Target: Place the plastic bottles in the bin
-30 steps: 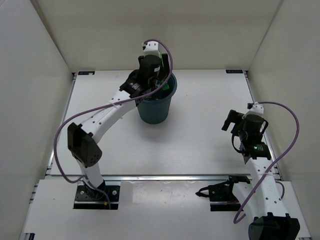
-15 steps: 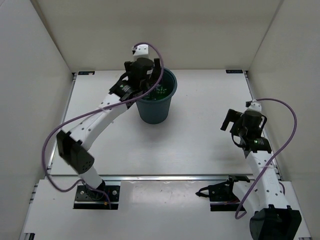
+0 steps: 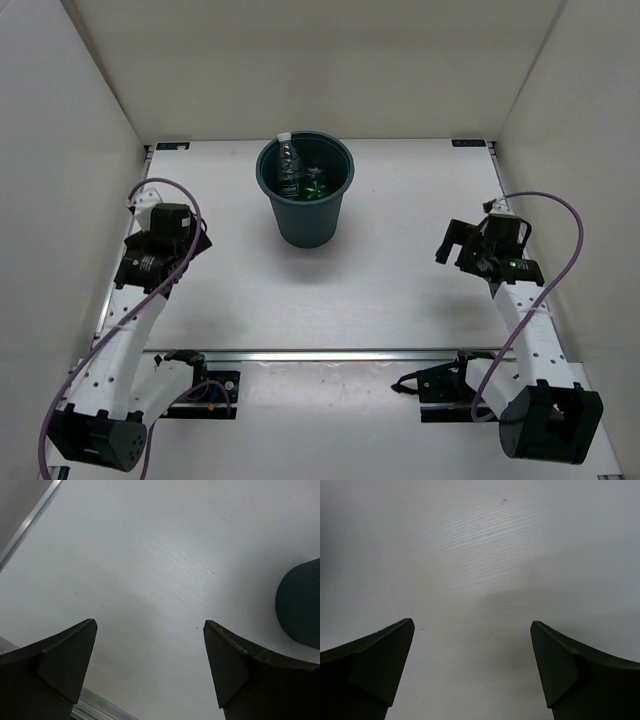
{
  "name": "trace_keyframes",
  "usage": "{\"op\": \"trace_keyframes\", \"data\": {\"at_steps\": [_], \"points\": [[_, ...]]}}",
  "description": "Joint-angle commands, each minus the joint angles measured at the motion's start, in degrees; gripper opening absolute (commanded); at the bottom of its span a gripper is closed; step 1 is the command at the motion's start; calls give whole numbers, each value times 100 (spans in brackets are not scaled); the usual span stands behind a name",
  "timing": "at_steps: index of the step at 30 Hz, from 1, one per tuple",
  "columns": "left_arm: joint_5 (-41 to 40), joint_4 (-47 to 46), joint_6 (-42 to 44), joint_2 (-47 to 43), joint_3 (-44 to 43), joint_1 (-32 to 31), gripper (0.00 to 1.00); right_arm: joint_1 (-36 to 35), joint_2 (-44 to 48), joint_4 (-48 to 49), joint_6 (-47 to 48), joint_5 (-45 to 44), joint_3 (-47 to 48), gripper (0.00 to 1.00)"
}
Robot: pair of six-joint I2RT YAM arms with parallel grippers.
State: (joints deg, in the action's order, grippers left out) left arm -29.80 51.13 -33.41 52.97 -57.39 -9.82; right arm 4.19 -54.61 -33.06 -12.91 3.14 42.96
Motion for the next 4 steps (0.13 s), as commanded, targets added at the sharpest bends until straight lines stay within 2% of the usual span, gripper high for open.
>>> {"op": "trace_keyframes", "data": {"at_steps": [1,2,4], "points": [[132,152,-253,-129,69,-37,99,425,135,247,-186,599,-174,99],[193,125,-350,-155,139,-98,98,530,135,247,-238,696,-157,99],[212,-15,-403,-287,289,-230,99,356,126,142,-212,339,-87,99]]}}
